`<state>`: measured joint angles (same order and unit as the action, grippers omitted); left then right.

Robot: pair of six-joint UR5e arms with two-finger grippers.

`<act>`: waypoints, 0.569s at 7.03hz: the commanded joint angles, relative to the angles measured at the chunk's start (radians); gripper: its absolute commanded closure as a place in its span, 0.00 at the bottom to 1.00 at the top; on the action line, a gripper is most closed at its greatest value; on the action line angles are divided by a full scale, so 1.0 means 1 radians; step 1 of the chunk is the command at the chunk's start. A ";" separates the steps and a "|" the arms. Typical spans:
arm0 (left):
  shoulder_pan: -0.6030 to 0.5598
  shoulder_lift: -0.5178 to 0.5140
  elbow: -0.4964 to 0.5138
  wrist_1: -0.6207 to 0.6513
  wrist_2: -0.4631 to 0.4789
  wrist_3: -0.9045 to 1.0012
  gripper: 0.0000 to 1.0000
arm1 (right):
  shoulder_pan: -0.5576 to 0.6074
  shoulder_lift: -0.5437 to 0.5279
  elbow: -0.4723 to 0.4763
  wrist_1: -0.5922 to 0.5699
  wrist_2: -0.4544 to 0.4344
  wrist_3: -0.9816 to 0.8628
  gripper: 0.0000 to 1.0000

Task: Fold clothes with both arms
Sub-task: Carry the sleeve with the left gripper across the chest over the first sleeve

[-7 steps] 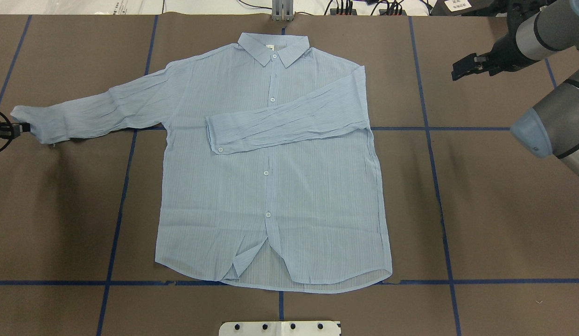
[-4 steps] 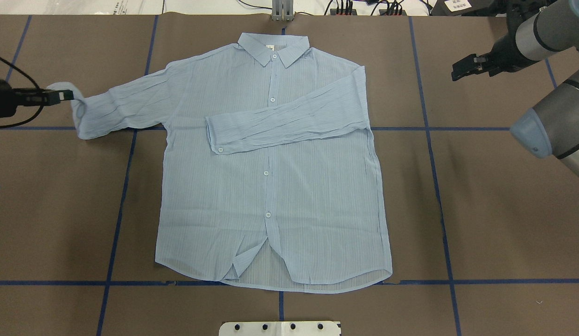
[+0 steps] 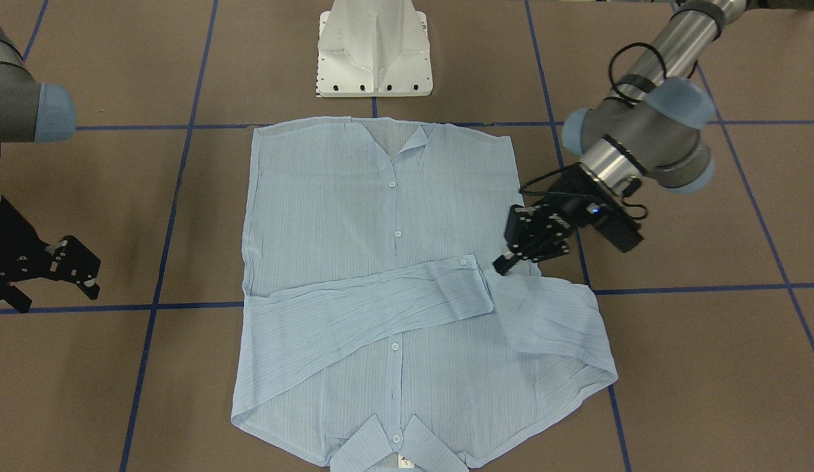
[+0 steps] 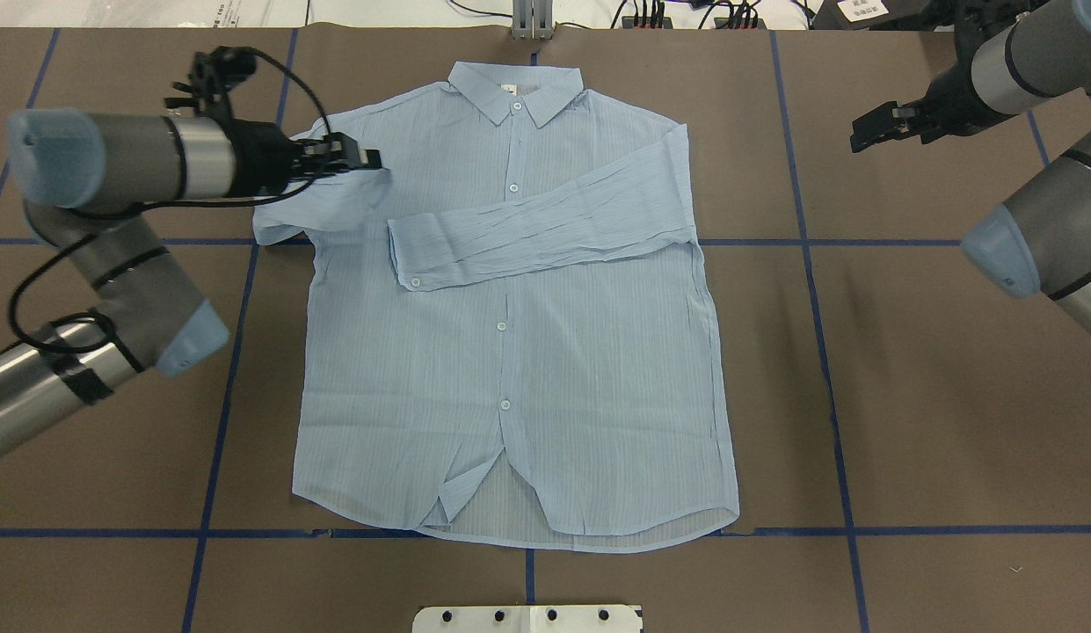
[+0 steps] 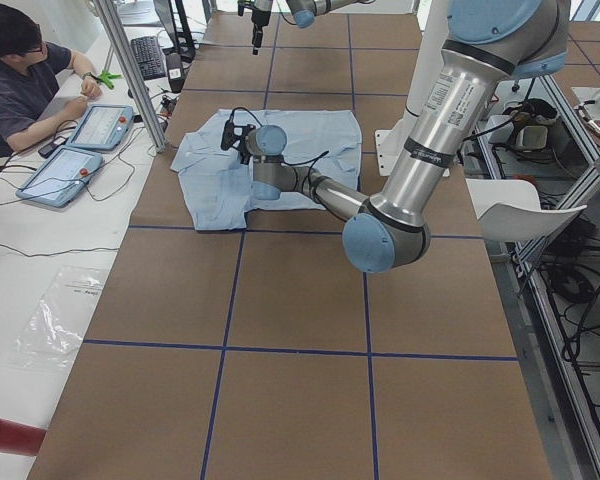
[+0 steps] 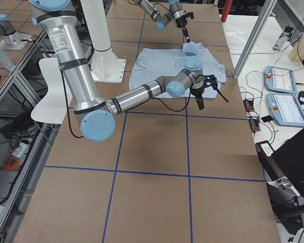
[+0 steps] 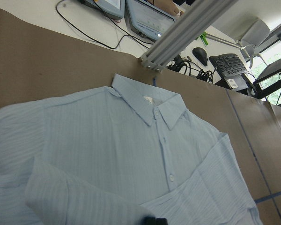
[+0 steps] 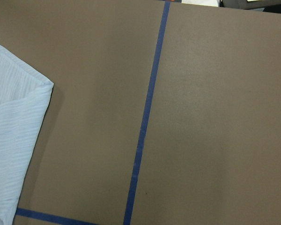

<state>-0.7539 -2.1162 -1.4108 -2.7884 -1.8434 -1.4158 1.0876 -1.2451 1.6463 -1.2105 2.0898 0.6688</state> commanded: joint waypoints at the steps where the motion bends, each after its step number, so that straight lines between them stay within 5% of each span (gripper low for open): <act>1: 0.121 -0.161 0.065 0.091 0.162 -0.104 1.00 | 0.000 -0.004 0.003 0.000 0.000 0.002 0.00; 4: 0.231 -0.232 0.211 0.089 0.280 -0.101 1.00 | 0.000 -0.007 -0.002 0.000 0.000 0.000 0.00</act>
<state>-0.5626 -2.3269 -1.2454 -2.7005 -1.6011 -1.5171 1.0876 -1.2500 1.6461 -1.2104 2.0893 0.6690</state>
